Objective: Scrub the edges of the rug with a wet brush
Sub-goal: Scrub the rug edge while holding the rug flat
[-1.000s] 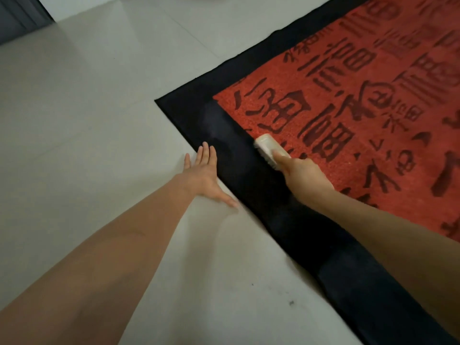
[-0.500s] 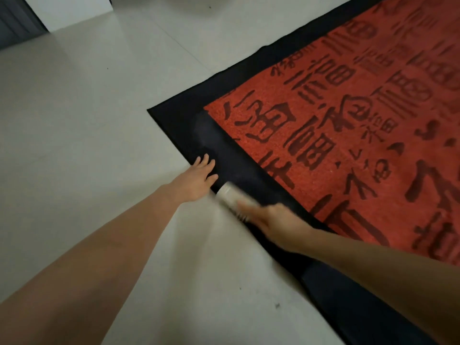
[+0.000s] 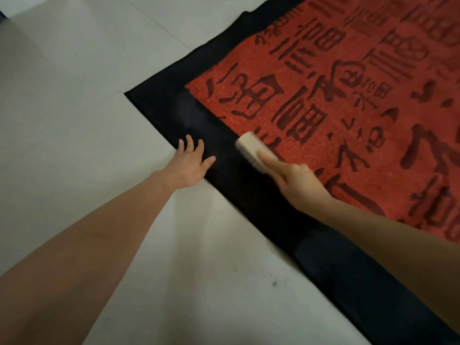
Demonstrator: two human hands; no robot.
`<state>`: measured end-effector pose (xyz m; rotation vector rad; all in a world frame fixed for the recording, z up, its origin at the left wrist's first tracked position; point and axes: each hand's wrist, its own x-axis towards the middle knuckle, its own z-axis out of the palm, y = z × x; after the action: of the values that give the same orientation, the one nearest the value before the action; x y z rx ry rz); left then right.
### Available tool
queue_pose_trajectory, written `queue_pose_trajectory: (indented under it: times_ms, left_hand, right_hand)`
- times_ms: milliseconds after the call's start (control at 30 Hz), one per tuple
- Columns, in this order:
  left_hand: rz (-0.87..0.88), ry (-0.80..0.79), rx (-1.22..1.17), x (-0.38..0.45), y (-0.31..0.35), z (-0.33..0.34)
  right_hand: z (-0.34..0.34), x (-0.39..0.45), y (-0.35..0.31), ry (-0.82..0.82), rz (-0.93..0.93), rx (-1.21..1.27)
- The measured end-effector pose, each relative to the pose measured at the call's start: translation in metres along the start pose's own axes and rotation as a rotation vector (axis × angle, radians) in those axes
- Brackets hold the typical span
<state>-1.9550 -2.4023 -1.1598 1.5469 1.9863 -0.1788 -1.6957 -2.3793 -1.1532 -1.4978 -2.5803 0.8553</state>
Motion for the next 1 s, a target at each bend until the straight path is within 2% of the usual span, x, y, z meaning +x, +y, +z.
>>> queue_pose_trajectory:
  times_ms: [33,67,200,233,300,333,367,400,500,533,567,633,667,700,800,833,933,967,1000]
  left_hand:
    - [-0.003,-0.003,-0.009,0.0,0.001,-0.002]
    - [-0.01,-0.006,-0.016,-0.001,0.002,-0.003]
    - [-0.006,0.0,0.039,-0.003,0.005,-0.004]
    - [-0.005,-0.001,0.049,-0.004,0.007,-0.003]
    - [-0.001,-0.016,0.063,-0.007,0.009,-0.003]
    - [-0.002,-0.027,0.068,-0.008,0.01,-0.002]
    - [-0.009,-0.035,0.076,-0.008,0.01,-0.001]
    - [-0.02,-0.041,0.088,-0.007,0.009,0.001]
    - [-0.055,-0.04,0.156,-0.001,0.009,0.003]
    - [-0.066,-0.034,0.167,0.0,0.01,0.005]
    - [-0.07,-0.028,0.167,0.001,0.012,0.006]
    - [-0.062,-0.019,0.18,0.001,0.014,0.007]
    - [-0.052,-0.013,0.187,0.001,0.013,0.009]
    - [-0.033,0.004,0.199,0.001,0.011,0.01]
    - [0.079,0.065,0.231,0.006,0.011,0.012]
    - [0.094,0.057,0.195,0.007,0.014,0.011]
    - [0.089,0.02,0.08,0.008,0.018,0.011]
    - [0.084,0.013,0.064,0.008,0.017,0.012]
    - [0.082,0.0,0.061,0.008,0.017,0.012]
  right_hand:
    - [0.005,0.0,-0.001,0.07,0.114,0.017]
    - [0.013,-0.008,-0.007,0.053,0.134,-0.016]
    - [0.016,-0.038,-0.036,-0.352,-0.262,-0.166]
    - [0.008,-0.031,-0.031,-0.322,-0.257,-0.25]
    - [-0.001,-0.012,-0.015,-0.064,0.029,-0.263]
    - [0.002,-0.01,-0.012,0.022,0.148,-0.243]
    - [0.011,-0.016,-0.015,0.035,0.18,-0.237]
    - [0.022,-0.027,-0.021,-0.026,0.132,-0.216]
    - [0.03,-0.057,-0.043,-0.364,-0.195,-0.13]
    - [0.023,-0.051,-0.039,-0.34,-0.235,-0.161]
    - [0.016,-0.038,-0.028,-0.235,-0.165,-0.176]
    - [0.009,-0.019,-0.013,0.013,0.107,-0.119]
    - [0.012,-0.021,-0.014,0.023,0.17,-0.137]
    - [0.019,-0.028,-0.018,-0.008,0.143,-0.145]
    - [0.023,-0.05,-0.037,-0.273,-0.169,-0.125]
    - [0.017,-0.044,-0.033,-0.261,-0.204,-0.15]
    - [0.006,-0.02,-0.013,-0.001,0.095,-0.173]
    - [0.009,-0.022,-0.014,0.007,0.143,-0.18]
    - [0.016,-0.029,-0.018,-0.048,0.102,-0.184]
